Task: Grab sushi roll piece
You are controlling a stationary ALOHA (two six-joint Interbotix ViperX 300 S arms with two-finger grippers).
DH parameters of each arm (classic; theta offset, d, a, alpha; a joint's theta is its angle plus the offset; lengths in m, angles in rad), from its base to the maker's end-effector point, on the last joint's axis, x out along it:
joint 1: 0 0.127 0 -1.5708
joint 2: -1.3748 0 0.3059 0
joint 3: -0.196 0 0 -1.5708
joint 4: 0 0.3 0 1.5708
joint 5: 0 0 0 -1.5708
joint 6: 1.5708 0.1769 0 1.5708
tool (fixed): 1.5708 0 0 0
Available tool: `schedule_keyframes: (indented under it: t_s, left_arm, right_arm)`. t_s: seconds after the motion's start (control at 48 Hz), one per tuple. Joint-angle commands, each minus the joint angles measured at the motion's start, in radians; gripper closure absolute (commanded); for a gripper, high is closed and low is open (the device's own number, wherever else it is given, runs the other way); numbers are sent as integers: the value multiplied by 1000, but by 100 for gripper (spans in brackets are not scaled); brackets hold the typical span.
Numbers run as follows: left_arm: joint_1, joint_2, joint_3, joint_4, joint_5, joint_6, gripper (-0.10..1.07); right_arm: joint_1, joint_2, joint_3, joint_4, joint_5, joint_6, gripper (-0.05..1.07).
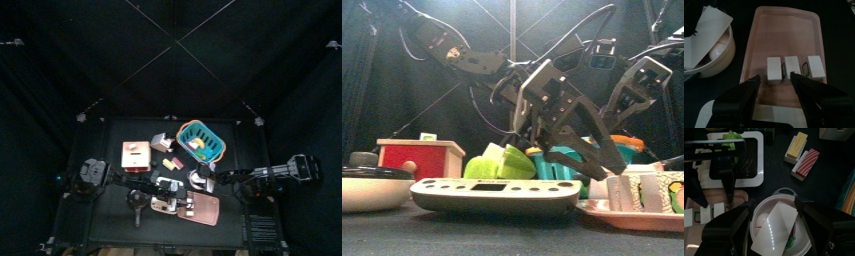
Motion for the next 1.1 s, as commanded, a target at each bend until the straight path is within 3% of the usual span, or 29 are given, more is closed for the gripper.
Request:
schedule_keyframes:
  t_s: [0.0, 1.083]
  left_arm:
    - [8, -14, -26, 0, -3, 2, 10]
    - [12, -5, -40, 11, 2, 8, 19]
  right_arm:
    - [2, -18, -14, 2, -3, -2, 7]
    - [2, -18, -14, 2, -5, -2, 7]
